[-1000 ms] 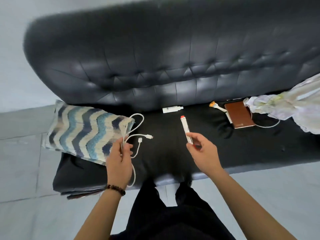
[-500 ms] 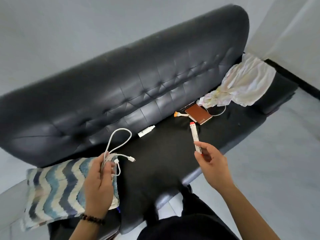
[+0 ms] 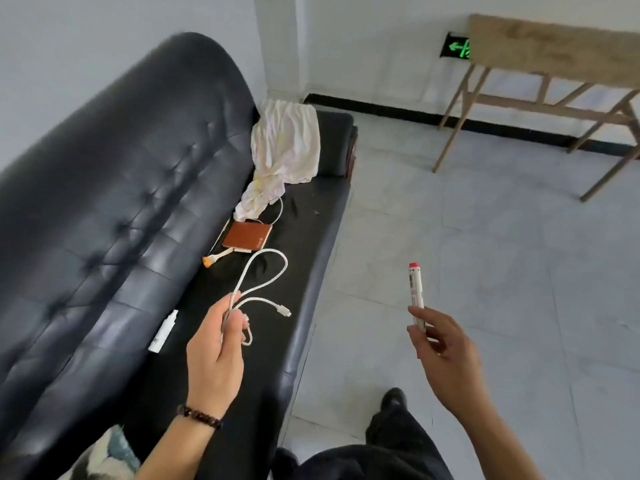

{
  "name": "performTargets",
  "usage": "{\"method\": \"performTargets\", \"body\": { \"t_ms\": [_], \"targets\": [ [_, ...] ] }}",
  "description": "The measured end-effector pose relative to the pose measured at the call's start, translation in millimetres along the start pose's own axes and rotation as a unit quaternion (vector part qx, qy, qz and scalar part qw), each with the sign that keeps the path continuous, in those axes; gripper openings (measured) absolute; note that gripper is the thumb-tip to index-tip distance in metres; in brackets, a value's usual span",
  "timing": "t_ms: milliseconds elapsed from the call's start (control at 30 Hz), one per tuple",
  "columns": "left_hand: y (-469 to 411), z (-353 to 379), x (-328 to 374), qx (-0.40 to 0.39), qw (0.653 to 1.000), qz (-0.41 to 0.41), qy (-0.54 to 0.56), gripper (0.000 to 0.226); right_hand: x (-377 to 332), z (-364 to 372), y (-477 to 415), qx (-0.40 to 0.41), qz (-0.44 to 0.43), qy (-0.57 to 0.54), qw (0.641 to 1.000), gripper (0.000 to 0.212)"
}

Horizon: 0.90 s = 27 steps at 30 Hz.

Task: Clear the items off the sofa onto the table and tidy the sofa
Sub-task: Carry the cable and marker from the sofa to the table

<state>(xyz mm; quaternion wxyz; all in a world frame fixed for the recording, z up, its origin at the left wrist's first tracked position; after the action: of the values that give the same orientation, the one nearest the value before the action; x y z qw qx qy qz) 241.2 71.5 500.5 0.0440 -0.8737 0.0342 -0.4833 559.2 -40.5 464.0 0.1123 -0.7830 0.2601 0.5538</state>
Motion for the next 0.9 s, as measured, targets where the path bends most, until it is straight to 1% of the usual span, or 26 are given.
{"method": "performTargets", "body": {
  "t_ms": [100, 233, 367, 467, 567, 700, 800, 900],
  "targets": [
    [-17, 66, 50, -0.028, 0.998, 0.047, -0.021, 0.027, 31, -54, -14, 0.042, 0.025, -0.024, 0.999, 0.030],
    [-25, 163, 111, -0.048, 0.997, 0.067, -0.008, 0.029, 65, -126, -48, 0.059, 0.050, -0.053, 0.996, 0.032],
    [-35, 251, 166, -0.067, 0.995, 0.074, 0.018, 0.033, 77, -197, -94, 0.060, 0.043, -0.021, 0.997, 0.031],
    [-45, 298, 204, -0.079, 0.992, 0.096, 0.017, 0.034, 81, -245, -128, 0.076, 0.044, -0.019, 0.996, 0.032],
    [-59, 341, 226, -0.084, 0.991, 0.107, 0.014, 0.032, 94, -278, -168, 0.095, 0.053, -0.033, 0.994, 0.034],
    [-87, 412, 235, -0.095, 0.992, 0.087, 0.004, 0.027, 122, -314, -228, 0.109, 0.078, -0.036, 0.990, 0.033],
    [-118, 480, 242, -0.114, 0.991, 0.067, 0.013, 0.029, 141, -349, -282, 0.134, 0.097, -0.034, 0.986, 0.033],
    [-158, 559, 276, -0.146, 0.987, 0.065, 0.032, 0.031, 142, -398, -344, 0.155, 0.101, -0.024, 0.982, 0.036]
  ]
}}
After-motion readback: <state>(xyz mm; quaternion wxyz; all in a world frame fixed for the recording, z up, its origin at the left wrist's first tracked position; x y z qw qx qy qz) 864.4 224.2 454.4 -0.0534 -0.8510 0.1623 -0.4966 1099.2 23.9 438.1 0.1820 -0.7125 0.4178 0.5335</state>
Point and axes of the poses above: each hand's wrist, its own y-axis away from the middle knuckle, its own z-axis out of the palm, x = y × z, the point moved 6 cm from there along -y, towards the middle knuckle, and after that the axes turned 3 degrees about -y, right-handed, at the moved point
